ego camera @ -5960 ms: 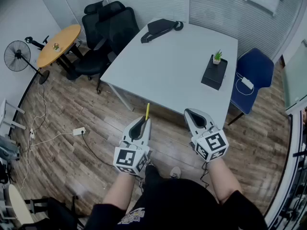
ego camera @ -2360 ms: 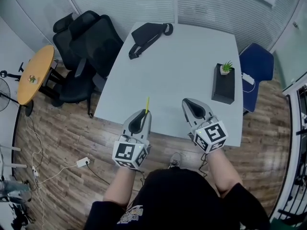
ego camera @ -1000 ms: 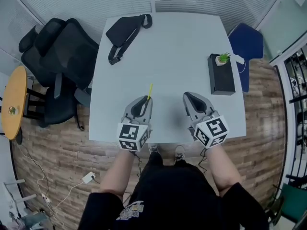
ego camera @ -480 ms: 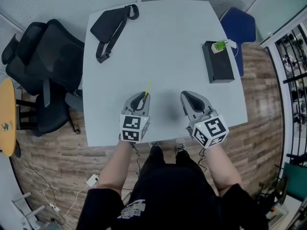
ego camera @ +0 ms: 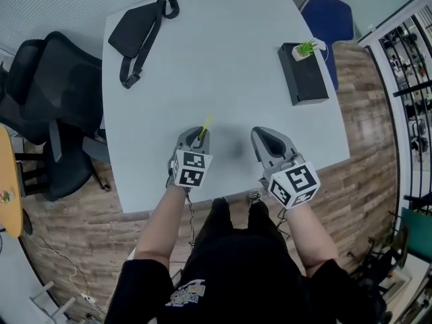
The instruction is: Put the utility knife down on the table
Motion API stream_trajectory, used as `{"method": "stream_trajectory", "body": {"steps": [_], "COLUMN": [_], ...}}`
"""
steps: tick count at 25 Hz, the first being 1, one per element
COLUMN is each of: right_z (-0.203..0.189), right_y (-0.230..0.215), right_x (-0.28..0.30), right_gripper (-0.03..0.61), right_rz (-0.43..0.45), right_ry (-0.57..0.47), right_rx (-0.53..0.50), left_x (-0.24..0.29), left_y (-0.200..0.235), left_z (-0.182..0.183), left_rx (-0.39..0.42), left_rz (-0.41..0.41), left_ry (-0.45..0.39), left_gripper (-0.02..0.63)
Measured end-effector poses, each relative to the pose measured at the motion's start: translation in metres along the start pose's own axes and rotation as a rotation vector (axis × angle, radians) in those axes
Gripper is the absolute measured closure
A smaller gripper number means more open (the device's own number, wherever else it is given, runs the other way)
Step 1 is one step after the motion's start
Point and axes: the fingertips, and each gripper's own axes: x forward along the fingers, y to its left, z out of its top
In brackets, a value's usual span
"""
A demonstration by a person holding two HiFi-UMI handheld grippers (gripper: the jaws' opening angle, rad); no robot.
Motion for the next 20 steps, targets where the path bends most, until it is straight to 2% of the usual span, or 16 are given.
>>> {"method": "stream_trajectory", "body": {"steps": [5, 9, 20], "right_z": [-0.01, -0.016, -0.025], "right_y": [-0.004, -0.008, -0.015], "right_x": [-0.002, -0.002, 0.0], "right_gripper": [0.566, 0.566, 0.568], "right_rz": [-0.033, -0.055, -0.068], "right_ry": [0.011, 0.018, 0.025], "right_rx": [0.023, 0.042, 0.073], "left_x": [0.021, 0.033, 0.047], "left_y": [0.0, 0.0, -0.004], "left_z": [-0.024, -0.039, -0.057], "left_rx": [0.075, 0.099, 0.118], "left_rz": [-0.017, -0.029, -0.049], "left_ry": [0.101, 0.16, 0.239], "left_gripper": [0.566, 0.566, 0.565]}}
